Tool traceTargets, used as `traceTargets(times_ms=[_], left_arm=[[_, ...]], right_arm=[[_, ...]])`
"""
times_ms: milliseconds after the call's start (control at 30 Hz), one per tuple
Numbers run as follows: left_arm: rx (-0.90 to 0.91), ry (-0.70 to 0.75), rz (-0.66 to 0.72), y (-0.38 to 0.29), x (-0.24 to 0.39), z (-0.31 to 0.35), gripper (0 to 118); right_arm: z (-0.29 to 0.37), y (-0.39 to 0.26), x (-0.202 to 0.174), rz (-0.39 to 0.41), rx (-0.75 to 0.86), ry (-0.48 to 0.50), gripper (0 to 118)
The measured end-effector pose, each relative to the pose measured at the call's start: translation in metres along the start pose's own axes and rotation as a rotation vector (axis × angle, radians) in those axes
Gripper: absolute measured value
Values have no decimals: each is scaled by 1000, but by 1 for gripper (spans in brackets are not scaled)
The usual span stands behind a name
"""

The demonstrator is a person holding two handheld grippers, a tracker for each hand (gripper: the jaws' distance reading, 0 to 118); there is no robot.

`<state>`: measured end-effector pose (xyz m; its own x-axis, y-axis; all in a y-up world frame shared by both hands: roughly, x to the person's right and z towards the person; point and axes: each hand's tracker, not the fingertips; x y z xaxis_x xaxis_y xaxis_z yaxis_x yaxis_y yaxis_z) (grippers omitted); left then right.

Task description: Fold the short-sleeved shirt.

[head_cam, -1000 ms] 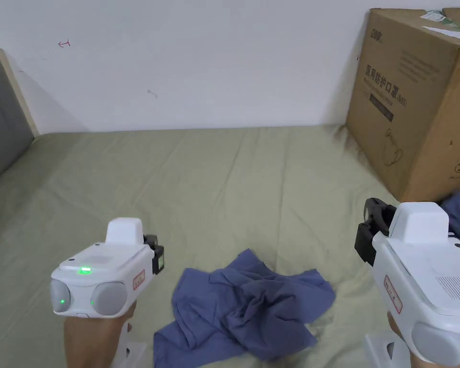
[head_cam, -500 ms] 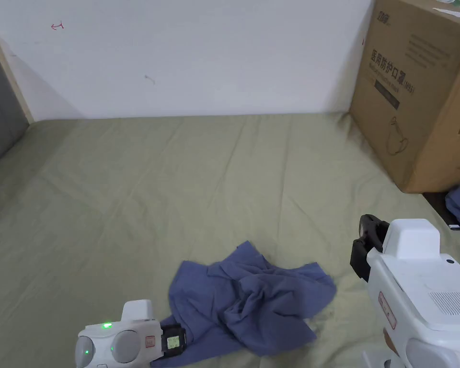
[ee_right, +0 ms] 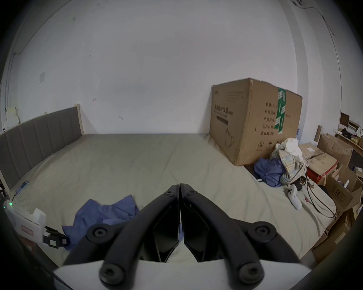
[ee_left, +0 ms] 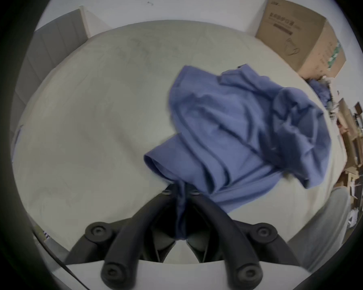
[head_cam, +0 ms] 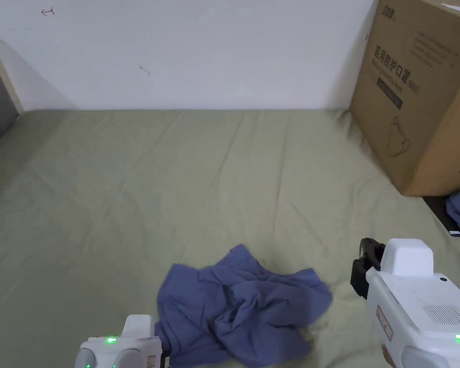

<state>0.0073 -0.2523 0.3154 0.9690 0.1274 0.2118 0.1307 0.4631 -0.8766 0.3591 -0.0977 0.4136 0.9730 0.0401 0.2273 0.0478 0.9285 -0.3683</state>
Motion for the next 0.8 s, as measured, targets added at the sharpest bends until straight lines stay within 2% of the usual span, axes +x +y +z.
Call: traceTargets(times_ms=[67,100,200,233,433,567,633,700,733,767,800], left_arm=[[2,13,12,1,-2,5,4],[48,-10,13,1,-2,11,4],[100,-49,29,5,-4,33,4],[112,-55,34,6,-5,37,4],[144,-91,29,8,-4,47,4],[131,-86,16,8,-4,41,4],[125,-90,19,8,-5,39,3],[126,-90,18,8,-5,39,3],[126,-92,18,8,-6,38,3],[127,-93,18,8,-6,38,3],[130,-94,19,8,-6,40,3]], right_arm=[[-23,-3,3,3,-82,6,3],[-38,-6,5,9,-119,-1,17],[-87,-19,7,19,-263,23,79],[-101,-25,8,6,-305,43,84],[-184,-70,7,-48,-567,54,84],[-217,-98,3,-12,-671,84,81],[-218,-105,-5,-18,-702,105,69],[-212,-108,-12,-31,-695,124,49],[-209,-107,-14,-26,-685,119,45],[-205,-105,-15,-19,-671,125,35],[-200,-102,-15,-18,-665,137,4]])
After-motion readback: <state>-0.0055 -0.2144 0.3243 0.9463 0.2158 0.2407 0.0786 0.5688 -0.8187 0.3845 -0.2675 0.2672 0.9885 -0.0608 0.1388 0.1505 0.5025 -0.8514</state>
